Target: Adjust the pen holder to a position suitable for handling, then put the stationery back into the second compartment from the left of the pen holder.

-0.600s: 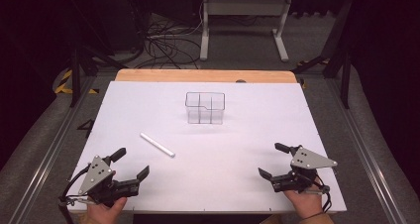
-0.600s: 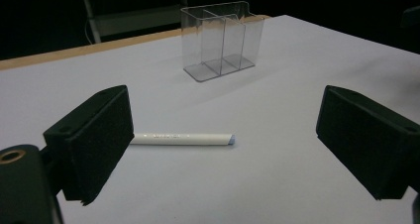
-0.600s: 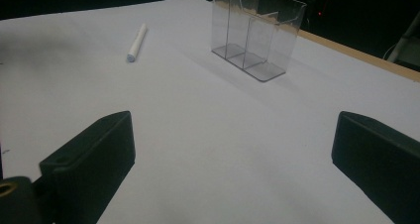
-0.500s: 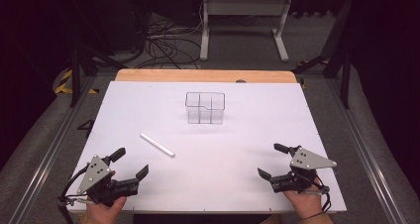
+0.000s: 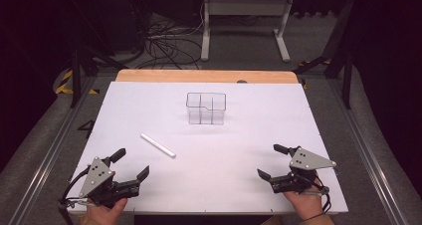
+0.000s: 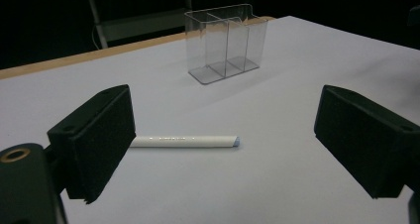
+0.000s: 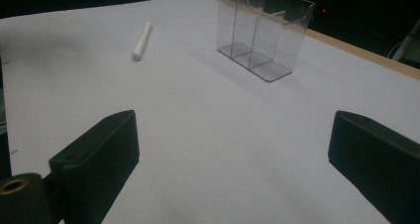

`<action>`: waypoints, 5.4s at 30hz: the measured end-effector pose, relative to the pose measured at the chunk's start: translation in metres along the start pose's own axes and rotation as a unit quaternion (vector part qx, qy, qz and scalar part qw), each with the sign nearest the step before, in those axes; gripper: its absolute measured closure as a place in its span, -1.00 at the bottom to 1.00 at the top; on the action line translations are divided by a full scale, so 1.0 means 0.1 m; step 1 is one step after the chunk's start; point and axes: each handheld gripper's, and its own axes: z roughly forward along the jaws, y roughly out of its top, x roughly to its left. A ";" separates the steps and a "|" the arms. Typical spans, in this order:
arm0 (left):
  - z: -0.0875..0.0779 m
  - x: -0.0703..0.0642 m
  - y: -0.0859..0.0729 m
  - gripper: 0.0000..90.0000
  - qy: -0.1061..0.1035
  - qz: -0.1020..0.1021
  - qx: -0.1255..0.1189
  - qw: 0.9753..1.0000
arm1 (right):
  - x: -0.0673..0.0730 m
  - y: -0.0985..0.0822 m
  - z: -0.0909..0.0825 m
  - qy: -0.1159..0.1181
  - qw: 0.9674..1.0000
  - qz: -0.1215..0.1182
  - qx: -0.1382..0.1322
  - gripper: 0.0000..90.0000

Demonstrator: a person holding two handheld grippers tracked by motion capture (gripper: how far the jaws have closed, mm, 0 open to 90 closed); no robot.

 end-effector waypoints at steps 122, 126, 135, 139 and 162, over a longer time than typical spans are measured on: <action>-0.10 0.12 -0.10 -0.77 0.017 -0.027 0.009 0.999 | 0.52 1.37 2.05 0.143 0.981 -0.026 0.132 -0.69; -0.11 0.13 -0.11 -0.77 0.018 -0.032 0.008 0.999 | 0.53 1.40 2.11 0.151 0.980 -0.015 0.131 -0.60; -0.20 0.14 -0.15 -0.77 0.028 -0.039 0.009 0.999 | 0.59 1.41 2.32 0.166 0.974 -0.019 0.154 -0.44; -0.25 0.14 -0.16 -0.77 0.035 -0.042 0.010 0.998 | 0.62 1.40 2.46 0.172 0.971 -0.018 0.165 -0.36; -0.34 0.16 -0.21 -0.77 0.052 -0.045 0.015 0.997 | 0.85 1.31 3.04 0.164 0.964 -0.020 0.209 -0.09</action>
